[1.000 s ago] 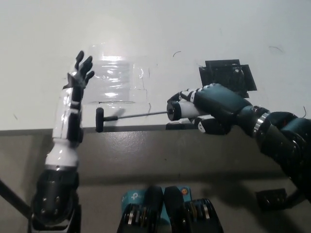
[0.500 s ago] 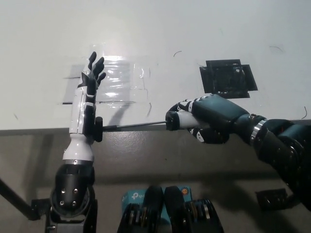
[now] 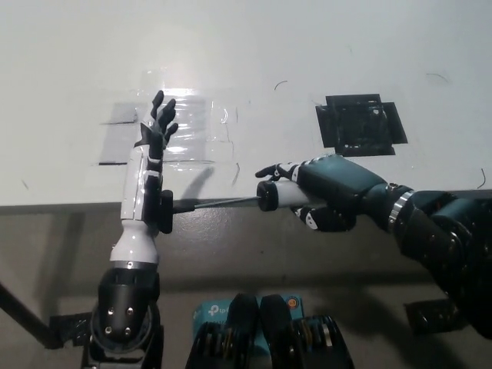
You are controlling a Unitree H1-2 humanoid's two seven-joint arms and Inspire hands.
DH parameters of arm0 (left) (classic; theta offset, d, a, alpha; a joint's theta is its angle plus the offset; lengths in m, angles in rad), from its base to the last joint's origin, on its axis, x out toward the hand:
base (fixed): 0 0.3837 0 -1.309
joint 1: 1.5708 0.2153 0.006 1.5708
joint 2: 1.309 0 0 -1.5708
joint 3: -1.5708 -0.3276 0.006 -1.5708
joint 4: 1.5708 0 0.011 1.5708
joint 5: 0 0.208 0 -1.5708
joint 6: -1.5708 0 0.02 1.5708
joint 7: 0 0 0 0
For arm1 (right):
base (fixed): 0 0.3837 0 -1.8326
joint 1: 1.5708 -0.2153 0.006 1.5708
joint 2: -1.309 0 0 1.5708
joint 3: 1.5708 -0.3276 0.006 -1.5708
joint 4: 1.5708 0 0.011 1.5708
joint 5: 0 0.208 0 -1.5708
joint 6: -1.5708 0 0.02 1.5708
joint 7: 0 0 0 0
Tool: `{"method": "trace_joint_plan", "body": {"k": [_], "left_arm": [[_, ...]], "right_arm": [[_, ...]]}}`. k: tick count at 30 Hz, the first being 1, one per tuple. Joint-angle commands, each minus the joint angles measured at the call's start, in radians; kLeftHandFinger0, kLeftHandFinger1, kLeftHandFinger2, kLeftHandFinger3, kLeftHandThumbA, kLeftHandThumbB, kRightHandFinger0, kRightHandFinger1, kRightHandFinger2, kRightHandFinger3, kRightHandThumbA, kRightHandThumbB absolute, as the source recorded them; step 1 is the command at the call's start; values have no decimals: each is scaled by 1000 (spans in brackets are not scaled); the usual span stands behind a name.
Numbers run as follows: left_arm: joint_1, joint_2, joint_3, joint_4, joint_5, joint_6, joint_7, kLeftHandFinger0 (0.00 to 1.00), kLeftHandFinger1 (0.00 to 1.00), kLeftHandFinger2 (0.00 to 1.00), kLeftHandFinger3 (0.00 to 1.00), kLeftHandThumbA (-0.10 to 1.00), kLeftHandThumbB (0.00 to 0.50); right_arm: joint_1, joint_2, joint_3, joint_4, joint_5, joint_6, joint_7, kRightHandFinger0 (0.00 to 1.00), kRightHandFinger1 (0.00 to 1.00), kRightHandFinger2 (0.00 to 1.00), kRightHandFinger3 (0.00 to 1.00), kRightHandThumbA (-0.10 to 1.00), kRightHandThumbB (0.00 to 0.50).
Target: The robot uses right hand to pick up a small white air pumper and uses its left hand to compress it, and then puts it on the desk
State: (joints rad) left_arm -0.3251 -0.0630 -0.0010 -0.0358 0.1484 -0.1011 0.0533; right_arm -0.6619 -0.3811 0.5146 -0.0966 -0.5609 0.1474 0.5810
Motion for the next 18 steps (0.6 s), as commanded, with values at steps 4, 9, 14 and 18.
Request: {"method": "trace_joint_plan", "body": {"k": [4,9,14,18], "left_arm": [[-1,-35,-55,-20,86,-24,42,1000,1000,1000,1000,1000,218],[1,-43,-85,18,139,-44,69,1000,1000,1000,1000,1000,185],[-27,-41,-126,57,205,-48,93,1000,1000,1000,1000,1000,165],[-24,-55,-147,56,200,-27,91,1000,1000,1000,1000,1000,173]], "right_arm": [[-87,65,16,-50,-53,47,54,73,540,848,899,-100,127],[-99,99,22,-38,-58,57,68,56,427,713,650,-100,175],[-111,135,26,-16,-76,83,79,236,405,527,672,-100,215],[-88,151,14,-13,-59,66,64,0,133,288,787,-100,179]]}}
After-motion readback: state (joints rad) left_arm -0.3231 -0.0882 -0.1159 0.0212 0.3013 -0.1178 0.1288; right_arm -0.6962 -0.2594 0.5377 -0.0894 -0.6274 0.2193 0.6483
